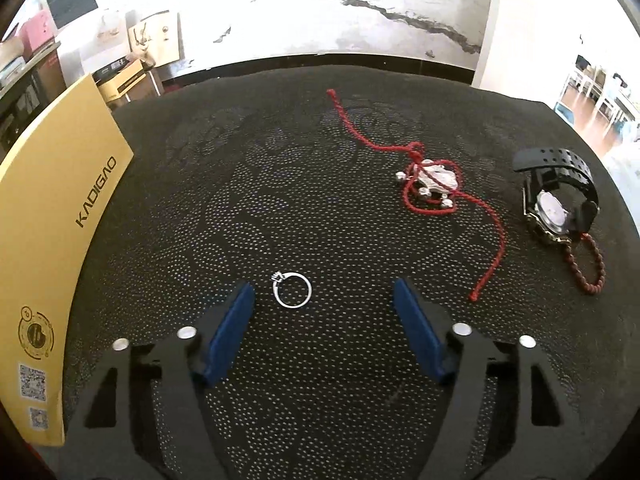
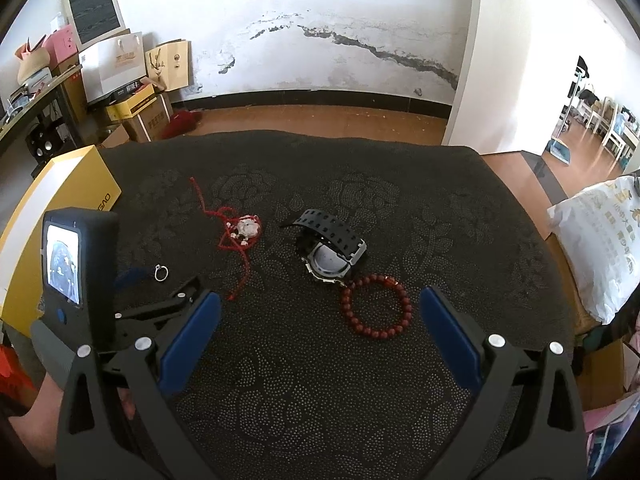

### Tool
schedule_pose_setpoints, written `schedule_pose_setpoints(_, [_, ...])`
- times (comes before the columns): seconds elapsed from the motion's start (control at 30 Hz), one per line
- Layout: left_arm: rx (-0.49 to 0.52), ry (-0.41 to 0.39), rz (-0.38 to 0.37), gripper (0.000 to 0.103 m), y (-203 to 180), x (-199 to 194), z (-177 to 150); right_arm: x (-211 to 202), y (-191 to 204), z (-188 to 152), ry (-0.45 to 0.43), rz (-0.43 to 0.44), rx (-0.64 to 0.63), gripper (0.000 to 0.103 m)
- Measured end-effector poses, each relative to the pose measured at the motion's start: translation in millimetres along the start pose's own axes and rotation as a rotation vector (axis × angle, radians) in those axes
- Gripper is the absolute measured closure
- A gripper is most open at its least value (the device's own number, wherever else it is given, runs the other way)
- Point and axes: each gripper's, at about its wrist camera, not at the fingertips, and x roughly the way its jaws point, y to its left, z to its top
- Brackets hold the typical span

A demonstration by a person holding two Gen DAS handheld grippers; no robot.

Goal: Organize jewelry

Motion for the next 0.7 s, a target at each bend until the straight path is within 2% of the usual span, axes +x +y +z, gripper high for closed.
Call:
schedule_pose_setpoints(0.17, [0.021, 0.002, -0.008, 0.050, -7, -1, 1, 0, -1, 0, -0.002, -0.003, 0.001, 0.007])
schedule_pose_setpoints(0.37, [0.056, -0.002, -0.008, 0.079, -20, -6, -1, 0, -2, 0, -0.002, -0.004, 0.003, 0.007])
schedule_pose_setpoints(0.47, [0.057, -0.003, 0.003, 0.087, -19, -6, -1, 0, -2, -1, -0.002, -0.006, 0.002, 0.007])
schedule_pose_setpoints(0.53, [0.046, 0.000, 0.020, 0.100, -16, -6, -1, 1, -2, 0, -0.001, -0.006, 0.003, 0.007])
schedule_pose_setpoints(0.7, [0.039, 0.011, 0.026, 0.103, -11, -6, 1, 2, -2, 0, -0.002, -0.007, -0.003, 0.007])
